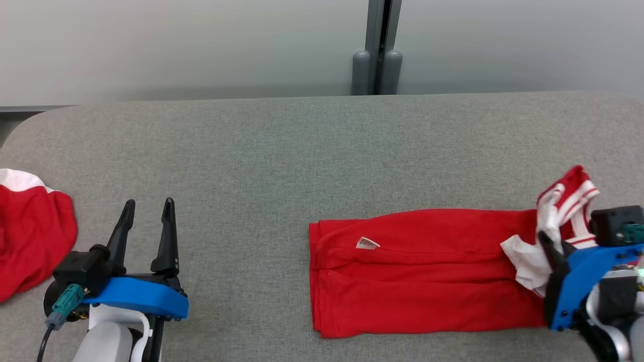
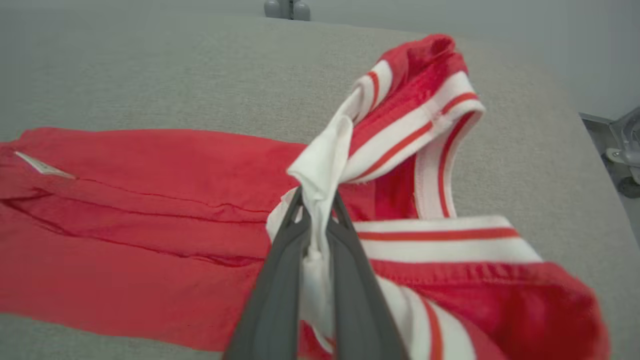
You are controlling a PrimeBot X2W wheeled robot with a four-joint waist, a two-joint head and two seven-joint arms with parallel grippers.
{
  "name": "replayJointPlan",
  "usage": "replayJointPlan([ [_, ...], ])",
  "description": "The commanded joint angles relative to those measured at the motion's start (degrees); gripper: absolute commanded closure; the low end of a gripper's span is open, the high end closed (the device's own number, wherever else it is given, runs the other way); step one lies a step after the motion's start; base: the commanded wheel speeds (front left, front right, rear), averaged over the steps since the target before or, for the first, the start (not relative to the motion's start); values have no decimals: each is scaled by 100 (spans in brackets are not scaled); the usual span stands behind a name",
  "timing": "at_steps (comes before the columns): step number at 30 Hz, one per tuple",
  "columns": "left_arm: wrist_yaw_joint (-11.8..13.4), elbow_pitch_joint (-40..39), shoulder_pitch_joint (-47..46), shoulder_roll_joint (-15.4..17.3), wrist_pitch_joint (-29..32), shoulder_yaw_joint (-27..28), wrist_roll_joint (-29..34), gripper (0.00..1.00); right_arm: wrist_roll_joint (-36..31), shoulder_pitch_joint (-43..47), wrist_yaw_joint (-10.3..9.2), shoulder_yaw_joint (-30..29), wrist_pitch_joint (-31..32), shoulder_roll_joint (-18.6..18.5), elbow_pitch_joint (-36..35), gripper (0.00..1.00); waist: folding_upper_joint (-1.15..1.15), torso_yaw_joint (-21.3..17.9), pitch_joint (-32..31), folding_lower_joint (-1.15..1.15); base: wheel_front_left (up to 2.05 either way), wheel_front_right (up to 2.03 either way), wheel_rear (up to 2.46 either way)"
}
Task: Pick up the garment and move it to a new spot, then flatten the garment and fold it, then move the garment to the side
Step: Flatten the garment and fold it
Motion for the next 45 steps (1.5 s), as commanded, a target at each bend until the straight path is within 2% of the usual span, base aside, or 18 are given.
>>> replayJointPlan([
  [1, -18, 23, 43, 31, -24, -9, -22, 0, 56, 30, 0, 124, 6, 59, -64, 100, 0, 9, -15, 0, 0, 0, 0],
  [7, -30, 36, 21, 28, -24, -63, -26, 0, 94, -136, 1, 1355, -19, 307, -4, 100, 0, 67, -70, 0, 0, 0, 0],
  [13, -35, 31, -85, 43, -24, -119, -14, 0, 133, -574, 1, 2270, -323, 607, 661, 100, 0, 140, -28, 0, 0, 0, 0],
  [22, -51, 89, -220, 15, -25, -249, -60, 0, 291, -1275, 1, 3019, -788, 806, 1827, 100, 0, 309, 35, 0, 0, 0, 0],
  [30, -56, 91, -167, 10, -25, -258, -77, 0, 657, -1554, 1, 3433, -964, 813, 2347, 100, 0, 368, 12, 0, 0, 0, 0],
  [31, -55, 88, -158, 9, -24, -253, -78, 0, 679, -1568, 1, 3458, -962, 812, 2376, 72, 0, 367, 10, 0, 0, 0, 0],
  [32, -52, 87, -150, 9, -25, -245, -81, 0, 726, -1577, 1, 3475, -993, 812, 2383, 0, 0, 365, 9, 0, 0, 0, 0],
  [36, -53, 79, -125, 25, -25, -220, -85, 0, 992, -1600, 1, 3554, -1184, 812, 2145, 0, 0, 334, 9, 0, 0, 0, 0],
  [41, -55, 72, -95, 50, -24, -182, -95, 0, 1743, -1457, 1, 3538, -1368, 807, 1216, 0, 0, 273, -3, 0, 0, 0, 0],
  [45, -41, 40, -53, 61, -24, -135, -94, 0, 1560, -1239, 1, 2938, -1363, 716, 471, 0, 0, 214, -20, 0, 0, 0, 0],
])
